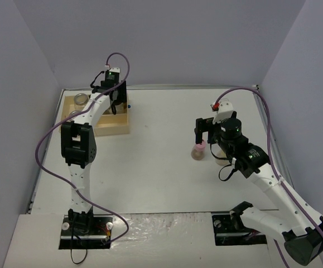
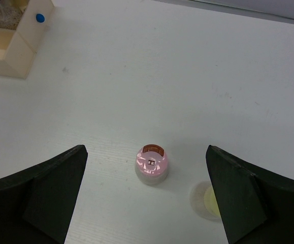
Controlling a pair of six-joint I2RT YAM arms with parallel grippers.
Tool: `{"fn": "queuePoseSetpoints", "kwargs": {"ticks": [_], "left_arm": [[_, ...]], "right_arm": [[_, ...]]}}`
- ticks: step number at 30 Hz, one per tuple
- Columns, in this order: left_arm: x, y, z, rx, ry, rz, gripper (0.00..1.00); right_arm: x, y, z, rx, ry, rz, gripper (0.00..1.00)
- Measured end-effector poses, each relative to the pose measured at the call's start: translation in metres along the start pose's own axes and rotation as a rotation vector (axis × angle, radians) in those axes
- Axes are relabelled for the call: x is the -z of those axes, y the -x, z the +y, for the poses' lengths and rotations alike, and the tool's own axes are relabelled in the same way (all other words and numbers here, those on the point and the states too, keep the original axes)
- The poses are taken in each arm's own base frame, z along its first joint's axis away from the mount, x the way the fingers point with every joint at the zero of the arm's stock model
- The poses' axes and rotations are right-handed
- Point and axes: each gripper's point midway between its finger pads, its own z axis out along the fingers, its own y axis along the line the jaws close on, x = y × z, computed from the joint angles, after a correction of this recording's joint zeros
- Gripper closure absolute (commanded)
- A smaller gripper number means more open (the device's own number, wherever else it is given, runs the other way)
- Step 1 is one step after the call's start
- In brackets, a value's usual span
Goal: Organize the condiment bottles
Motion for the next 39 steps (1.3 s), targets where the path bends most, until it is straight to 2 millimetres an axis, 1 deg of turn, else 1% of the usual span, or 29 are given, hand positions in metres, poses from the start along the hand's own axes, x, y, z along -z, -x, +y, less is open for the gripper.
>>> {"fn": "queuePoseSetpoints", "kwargs": {"ticks": [3, 5, 7, 9, 10, 14, 15, 18, 20, 21, 23, 24, 28, 30, 33, 36, 38, 39], "left_arm": [[-0.001, 0.002, 0.000, 0.002, -0.004, -0.009, 0.99], [-0.001, 0.003, -0.001, 0.004, -0.010, -0.011, 0.94], [-0.001, 0.003, -0.001, 0.005, -0.014, -0.010, 0.86], [-0.003, 0.002, -0.002, 0.009, -0.019, -0.010, 0.76], [-0.004, 0.000, -0.002, 0.011, -0.021, -0.009, 0.74], [-0.013, -0.015, -0.003, 0.019, -0.031, 0.005, 0.60], [-0.015, -0.019, -0.003, 0.020, -0.032, 0.010, 0.55], [-0.016, -0.016, -0.006, 0.028, -0.042, -0.007, 0.37], [-0.017, -0.017, -0.006, 0.034, -0.044, -0.010, 0.19], [-0.017, -0.017, -0.007, 0.039, -0.046, -0.013, 0.12], [-0.017, -0.017, -0.009, 0.050, -0.053, -0.014, 0.05], [-0.016, -0.017, -0.010, 0.049, -0.059, -0.014, 0.03], [-0.009, -0.019, -0.013, 0.045, -0.069, -0.011, 0.03], [0.001, -0.017, -0.015, 0.042, -0.073, -0.009, 0.03], [0.028, -0.006, -0.020, 0.034, -0.088, -0.030, 0.03], [0.071, 0.012, -0.035, 0.009, -0.128, -0.081, 0.03], [0.104, 0.022, -0.055, -0.025, -0.182, -0.128, 0.03], [0.122, 0.023, -0.068, -0.048, -0.218, -0.147, 0.03]], "right_arm": [[-0.001, -0.001, 0.000, -0.001, 0.001, 0.003, 0.00], [-0.001, -0.001, 0.000, -0.001, 0.001, 0.005, 0.00], [-0.002, -0.002, 0.000, -0.001, 0.001, 0.007, 0.00], [-0.002, -0.002, 0.001, 0.000, 0.001, 0.009, 0.00], [-0.002, -0.003, 0.001, 0.000, 0.001, 0.010, 0.00], [-0.003, -0.003, 0.002, 0.000, 0.006, 0.013, 0.00], [-0.003, -0.003, 0.002, 0.000, 0.008, 0.014, 0.00], [-0.003, -0.004, 0.003, -0.004, 0.012, 0.016, 0.00], [-0.003, -0.004, 0.004, -0.008, 0.018, 0.017, 0.00], [-0.003, -0.004, 0.005, -0.010, 0.022, 0.018, 0.00], [-0.003, -0.004, 0.006, -0.014, 0.026, 0.018, 0.00], [-0.003, -0.004, 0.006, -0.017, 0.027, 0.018, 0.00], [-0.002, -0.003, 0.007, -0.025, 0.033, 0.015, 0.00], [-0.001, -0.002, 0.007, -0.028, 0.035, 0.010, 0.00], [0.003, 0.001, 0.007, -0.031, 0.037, -0.003, 0.00], [0.007, 0.005, 0.007, -0.035, 0.040, -0.019, 0.00], [0.010, 0.008, 0.007, -0.037, 0.043, -0.032, 0.00], [0.012, 0.010, 0.006, -0.039, 0.044, -0.038, 0.00]]}}
